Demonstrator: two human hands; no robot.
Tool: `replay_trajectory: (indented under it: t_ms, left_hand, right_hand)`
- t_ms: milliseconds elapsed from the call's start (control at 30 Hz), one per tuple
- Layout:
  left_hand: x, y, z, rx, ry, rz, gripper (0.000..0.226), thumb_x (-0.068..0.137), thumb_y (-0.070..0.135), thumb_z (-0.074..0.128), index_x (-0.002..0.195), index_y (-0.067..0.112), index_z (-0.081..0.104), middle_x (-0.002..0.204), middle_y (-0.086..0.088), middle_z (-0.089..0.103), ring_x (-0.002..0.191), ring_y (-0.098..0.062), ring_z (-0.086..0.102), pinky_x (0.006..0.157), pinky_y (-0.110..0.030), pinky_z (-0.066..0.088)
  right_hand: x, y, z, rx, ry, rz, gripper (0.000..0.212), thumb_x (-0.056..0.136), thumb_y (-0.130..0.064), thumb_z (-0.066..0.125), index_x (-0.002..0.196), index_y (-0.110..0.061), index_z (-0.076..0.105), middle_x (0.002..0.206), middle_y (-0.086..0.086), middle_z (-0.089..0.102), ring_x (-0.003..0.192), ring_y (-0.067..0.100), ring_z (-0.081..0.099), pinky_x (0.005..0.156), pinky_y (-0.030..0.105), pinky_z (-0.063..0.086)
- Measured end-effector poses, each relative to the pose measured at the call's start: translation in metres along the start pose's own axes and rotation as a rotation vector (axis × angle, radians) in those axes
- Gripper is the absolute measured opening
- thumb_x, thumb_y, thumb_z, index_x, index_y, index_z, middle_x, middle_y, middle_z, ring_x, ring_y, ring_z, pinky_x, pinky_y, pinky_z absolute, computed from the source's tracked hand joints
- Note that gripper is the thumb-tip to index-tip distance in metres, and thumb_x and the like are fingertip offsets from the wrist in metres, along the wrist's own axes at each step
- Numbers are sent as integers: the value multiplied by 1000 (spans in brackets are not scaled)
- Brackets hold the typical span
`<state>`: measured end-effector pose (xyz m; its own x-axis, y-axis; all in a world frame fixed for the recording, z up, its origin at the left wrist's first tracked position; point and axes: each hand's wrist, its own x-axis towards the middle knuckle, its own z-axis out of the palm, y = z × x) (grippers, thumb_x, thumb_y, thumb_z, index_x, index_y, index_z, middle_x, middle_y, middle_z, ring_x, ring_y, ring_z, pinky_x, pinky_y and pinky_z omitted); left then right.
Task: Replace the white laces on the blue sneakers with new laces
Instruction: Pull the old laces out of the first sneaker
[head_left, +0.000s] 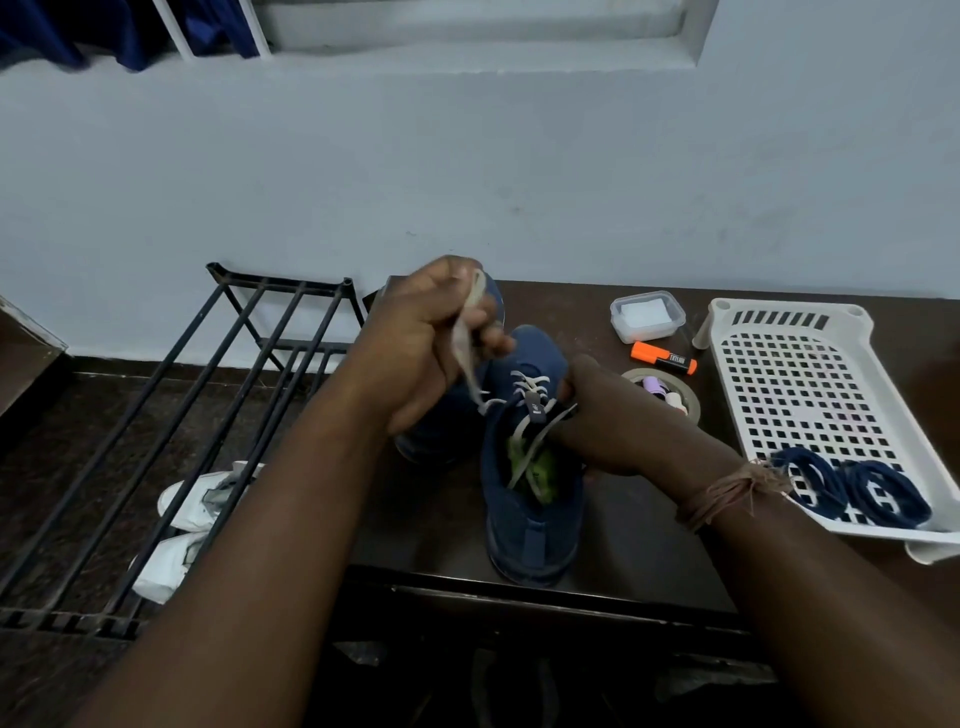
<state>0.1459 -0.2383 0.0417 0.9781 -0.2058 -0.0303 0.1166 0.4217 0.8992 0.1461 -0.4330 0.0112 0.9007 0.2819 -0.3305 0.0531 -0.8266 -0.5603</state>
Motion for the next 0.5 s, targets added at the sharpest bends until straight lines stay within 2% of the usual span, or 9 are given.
replay_trajectory:
  t_ms: [67, 100, 133, 200, 267, 333, 367, 433, 500]
  left_hand:
    - [2, 3, -7, -122, 56, 27, 23, 106, 18, 41, 84, 18, 44, 66, 2, 40, 50, -10, 35, 55, -26, 40]
    - [4, 3, -12, -65, 114, 25, 23, 104, 21, 45, 81, 18, 44, 66, 2, 40, 48, -9, 31, 51, -26, 34]
    - [6, 0, -15, 119, 210, 37, 23, 102, 23, 49, 80, 16, 46, 66, 1, 45, 47, -11, 33, 48, -27, 33]
    - [8, -12, -19, 750, 443, 92, 20, 95, 30, 57, 83, 13, 57, 73, 5, 60, 53, -12, 49, 53, -31, 43]
    - [10, -27, -20, 1276, 529, 264, 17, 84, 39, 62, 82, 23, 66, 84, 12, 66, 76, -9, 62, 73, -34, 52]
    - [12, -35, -18, 1489, 404, 348, 21, 75, 48, 63, 86, 31, 68, 96, 11, 67, 98, -15, 62, 91, -37, 47]
    - [13, -37, -17, 1527, 336, 323, 24, 73, 50, 65, 89, 33, 70, 100, 9, 67, 102, -18, 61, 93, -38, 46]
    - [13, -40, -12, 1579, 191, 233, 19, 75, 47, 71, 88, 33, 75, 94, 8, 70, 95, -17, 64, 85, -37, 51]
    - [10, -44, -8, 1626, 107, 127, 15, 81, 43, 74, 86, 30, 77, 85, 7, 72, 85, -14, 66, 79, -34, 53]
  right_hand:
    - [0, -1, 1, 5, 4, -56, 28, 91, -20, 63, 115, -16, 47, 96, 3, 59, 84, 20, 60, 69, 34, 51]
    - [1, 0, 1, 6, 2, -86, 25, 91, -16, 61, 113, -18, 51, 96, 3, 59, 82, 19, 60, 68, 34, 51]
    - [2, 0, 2, -4, 6, -122, 22, 90, -12, 60, 111, -20, 55, 99, 4, 60, 80, 19, 60, 67, 33, 52]
    - [5, 1, 5, -44, 27, -178, 18, 89, -12, 60, 102, -25, 59, 107, 7, 58, 83, 21, 62, 72, 36, 55]
    - [7, 2, 5, -94, 53, -194, 13, 90, -18, 62, 97, -27, 57, 112, 6, 52, 89, 23, 59, 78, 38, 55]
    - [8, 3, 5, -112, 55, -216, 13, 90, -22, 63, 94, -29, 53, 111, 4, 46, 89, 23, 57, 77, 35, 51]
    - [9, 5, 5, -109, 50, -232, 13, 90, -23, 61, 91, -30, 51, 109, 4, 44, 87, 23, 57, 75, 34, 50]
    - [10, 8, 5, -78, 82, -252, 14, 92, -26, 56, 81, -28, 49, 101, 5, 48, 79, 22, 57, 68, 34, 47]
    - [16, 12, 6, 18, 182, -207, 24, 96, -31, 51, 76, -18, 54, 86, 11, 57, 71, 25, 59, 62, 40, 48]
